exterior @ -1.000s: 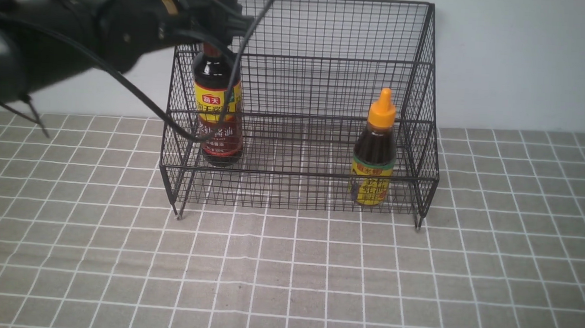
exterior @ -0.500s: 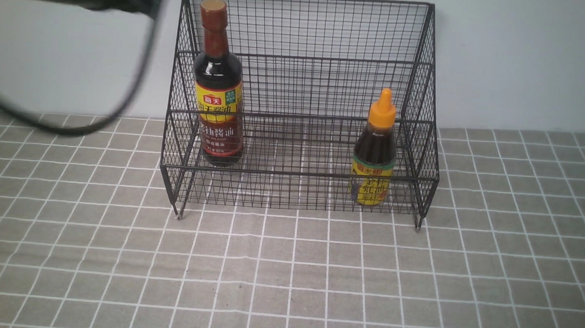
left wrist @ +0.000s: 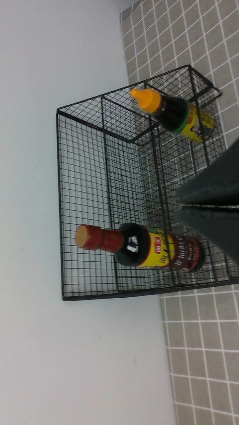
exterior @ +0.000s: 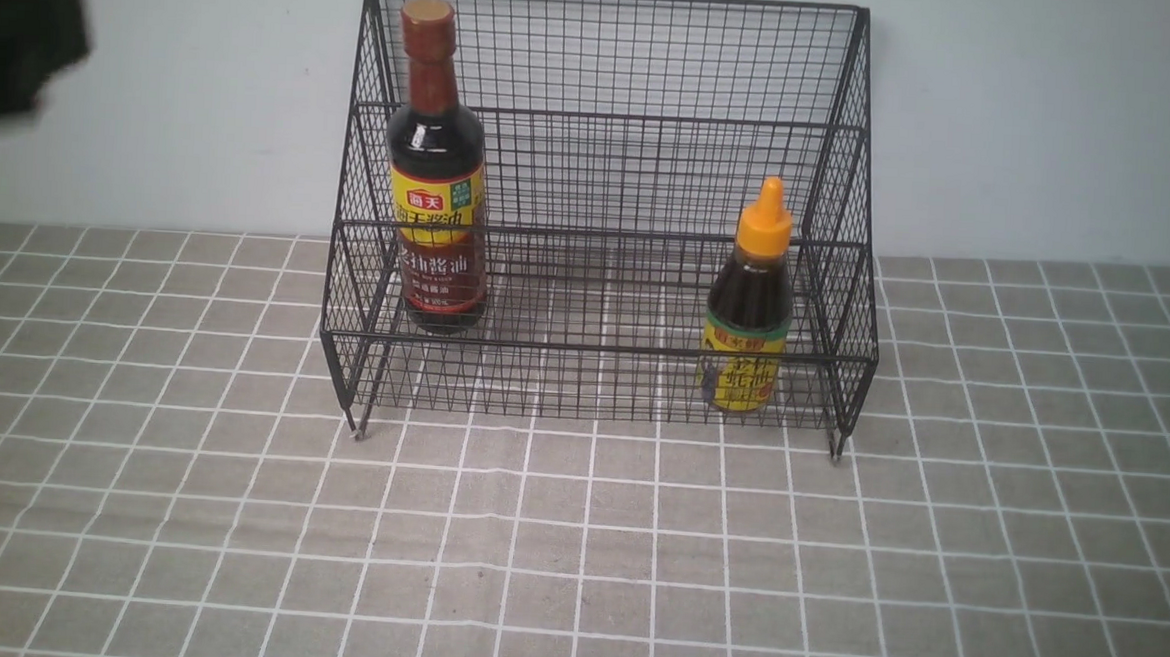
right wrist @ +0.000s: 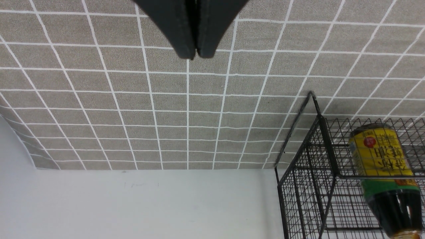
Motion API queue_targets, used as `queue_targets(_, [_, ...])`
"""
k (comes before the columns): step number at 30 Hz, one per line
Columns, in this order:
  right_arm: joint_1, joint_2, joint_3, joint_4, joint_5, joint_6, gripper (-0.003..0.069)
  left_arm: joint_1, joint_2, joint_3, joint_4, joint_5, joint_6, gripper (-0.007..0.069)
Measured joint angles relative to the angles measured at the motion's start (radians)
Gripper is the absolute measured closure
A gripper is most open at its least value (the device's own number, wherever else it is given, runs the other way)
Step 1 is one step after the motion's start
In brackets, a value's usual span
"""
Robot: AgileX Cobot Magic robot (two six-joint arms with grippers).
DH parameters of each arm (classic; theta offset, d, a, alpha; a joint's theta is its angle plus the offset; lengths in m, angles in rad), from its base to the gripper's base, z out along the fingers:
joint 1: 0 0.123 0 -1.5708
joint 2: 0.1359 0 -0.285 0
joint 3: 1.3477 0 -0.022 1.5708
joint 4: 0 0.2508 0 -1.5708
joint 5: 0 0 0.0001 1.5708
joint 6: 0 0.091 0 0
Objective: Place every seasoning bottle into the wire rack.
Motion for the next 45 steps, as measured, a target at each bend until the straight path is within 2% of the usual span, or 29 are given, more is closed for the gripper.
queue_targets(7, [0.000,0.000,0.000,0.000,0.000,0.000,0.0673,0.000,-0.161,0.106,0.005,0.079,0.008,0.0631])
queue_targets(19, [0.000,0.000,0.000,0.000,0.000,0.000,0.0673,0.008,-0.310,0.169,0.143,0.092,0.036,0.0631])
queue_targets(24, [0.000,0.000,0.000,0.000,0.000,0.000,0.0673,0.094,-0.472,0.406,0.152,-0.023,0.045,0.0631])
queue_targets(28, [0.000,0.000,0.000,0.000,0.000,0.000,0.0673,0.205,-0.648,0.727,0.145,-0.154,0.050,0.0631])
queue_targets(32, [0.000,0.000,0.000,0.000,0.000,0.000,0.0673,0.236,-0.766,0.947,0.144,-0.200,0.052,0.0631])
queue_targets(36, [0.000,0.000,0.000,0.000,0.000,0.000,0.0673,0.240,-0.788,1.055,0.144,-0.205,0.052,0.0631])
queue_targets(45, [0.000,0.000,0.000,0.000,0.000,0.000,0.0673,0.240,-0.789,1.070,0.145,-0.240,0.052,0.0631])
